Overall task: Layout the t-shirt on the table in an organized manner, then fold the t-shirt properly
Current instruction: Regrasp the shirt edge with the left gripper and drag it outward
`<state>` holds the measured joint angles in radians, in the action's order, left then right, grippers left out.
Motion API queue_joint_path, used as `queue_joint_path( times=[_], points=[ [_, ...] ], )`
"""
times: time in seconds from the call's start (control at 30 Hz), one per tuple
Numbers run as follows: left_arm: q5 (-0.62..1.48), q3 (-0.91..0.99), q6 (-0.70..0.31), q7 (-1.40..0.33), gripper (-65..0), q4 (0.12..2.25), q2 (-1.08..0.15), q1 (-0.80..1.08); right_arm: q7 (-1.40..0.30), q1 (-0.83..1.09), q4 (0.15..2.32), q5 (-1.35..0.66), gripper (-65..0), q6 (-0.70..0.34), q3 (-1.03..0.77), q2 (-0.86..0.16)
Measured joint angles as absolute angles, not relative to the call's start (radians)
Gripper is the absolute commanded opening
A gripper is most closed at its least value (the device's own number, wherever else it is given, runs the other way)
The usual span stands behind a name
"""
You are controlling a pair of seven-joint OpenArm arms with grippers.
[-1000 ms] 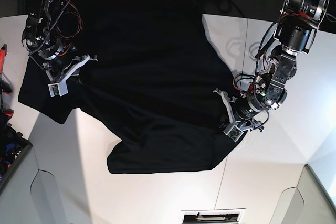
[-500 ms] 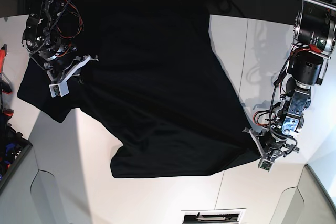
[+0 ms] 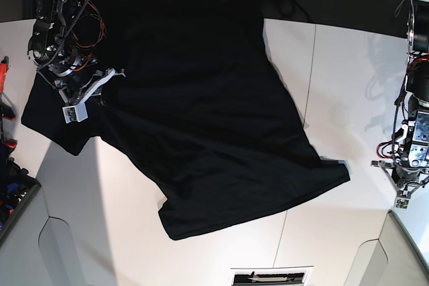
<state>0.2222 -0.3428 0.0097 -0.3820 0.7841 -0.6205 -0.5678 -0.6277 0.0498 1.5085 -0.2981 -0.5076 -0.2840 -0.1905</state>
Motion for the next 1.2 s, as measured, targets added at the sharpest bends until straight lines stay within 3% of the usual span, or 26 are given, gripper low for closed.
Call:
queue_joint_path(
  times=[0.27, 0.5, 0.7, 0.8, 0.9, 1.1, 1.2],
  points=[
    [0.461, -0.306, -0.377, -0.424, -65.0, 0.86, -0.6, -0.559, -0.641, 0.051, 1.529, -0.342, -65.0, -0.501, -0.284, -0.191],
    [0.485, -0.307, -0.458, -0.407, -65.0, 0.956, -0.453, -0.56, -0.664, 0.052, 1.693, -0.36, -65.0, -0.498, -0.284, -0.168],
    [0.409, -0.39, -0.455, -0.382, -65.0, 0.94, -0.313, -0.543, -0.709, 0.056, 1.728, -0.333, -65.0, -0.498, -0.284, -0.119],
    [0.332, -0.455, -0.393, -0.33, -65.0, 0.918, -0.272, -0.544, -0.716, 0.07, 1.728, -0.328, -65.0, -0.498, -0.284, -0.119],
    [0.304, -0.509, -0.352, -0.303, -65.0, 0.87, -0.25, -0.549, -0.719, 0.101, 1.728, -0.297, -65.0, -0.498, -0.284, -0.119],
    [0.255, -0.559, -0.367, -0.18, -65.0, 0.725, -0.241, -0.568, -0.722, 0.144, 1.728, -0.297, -65.0, -0.501, -0.34, -0.118],
    [0.227, -0.56, -0.303, -0.126, -65.0, 0.682, -0.248, -0.572, -0.72, 0.141, 1.728, -0.353, -65.0, -0.502, -0.396, -0.125]
  ],
)
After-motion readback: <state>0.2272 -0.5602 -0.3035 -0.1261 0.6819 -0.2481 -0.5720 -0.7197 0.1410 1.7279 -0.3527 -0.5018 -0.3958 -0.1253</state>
